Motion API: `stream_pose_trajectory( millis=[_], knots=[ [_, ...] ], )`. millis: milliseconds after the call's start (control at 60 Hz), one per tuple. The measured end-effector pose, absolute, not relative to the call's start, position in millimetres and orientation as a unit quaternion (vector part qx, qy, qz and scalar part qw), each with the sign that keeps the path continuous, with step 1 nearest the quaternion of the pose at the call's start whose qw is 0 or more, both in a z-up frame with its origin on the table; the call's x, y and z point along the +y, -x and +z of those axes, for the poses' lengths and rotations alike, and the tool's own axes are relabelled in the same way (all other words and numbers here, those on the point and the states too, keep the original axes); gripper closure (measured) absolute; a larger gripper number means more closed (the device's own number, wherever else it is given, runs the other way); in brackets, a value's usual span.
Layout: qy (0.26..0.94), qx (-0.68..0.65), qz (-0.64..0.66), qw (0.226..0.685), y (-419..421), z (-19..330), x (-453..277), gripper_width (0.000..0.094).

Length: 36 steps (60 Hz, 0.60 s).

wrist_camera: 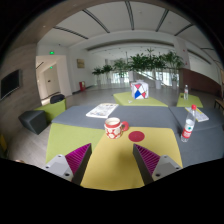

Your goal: Pour water

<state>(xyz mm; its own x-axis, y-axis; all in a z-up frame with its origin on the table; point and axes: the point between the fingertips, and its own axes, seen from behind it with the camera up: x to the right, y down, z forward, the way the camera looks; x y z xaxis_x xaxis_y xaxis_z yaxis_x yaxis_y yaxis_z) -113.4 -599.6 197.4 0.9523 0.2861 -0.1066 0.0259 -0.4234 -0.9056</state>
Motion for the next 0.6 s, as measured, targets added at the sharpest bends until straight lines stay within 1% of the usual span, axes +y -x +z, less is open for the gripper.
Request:
stream_pose_trajectory(
  millis=[117,133,150,167,333,433,600],
  knots=[
    [0.841,-0.081,0.099,0.526,97.1,198.9,-595.8,0.0081],
    [0.842,-0.082,0.093,0.525,101.5,214.6,-602.9,0.0085],
    [0.841,-0.085,0.088,0.526,88.7,198.9,-590.6,0.0083],
    [0.844,-0.085,0.081,0.524,90.9,214.2,-597.2,0.0082],
    [0.853,-0.062,0.053,0.516,24.3,205.9,-565.0,0.0081],
    [0.851,-0.046,0.017,0.523,-28.3,195.9,-543.5,0.0081],
    [0.848,-0.006,-0.027,0.530,-119.8,160.1,-500.2,0.0082]
  ],
)
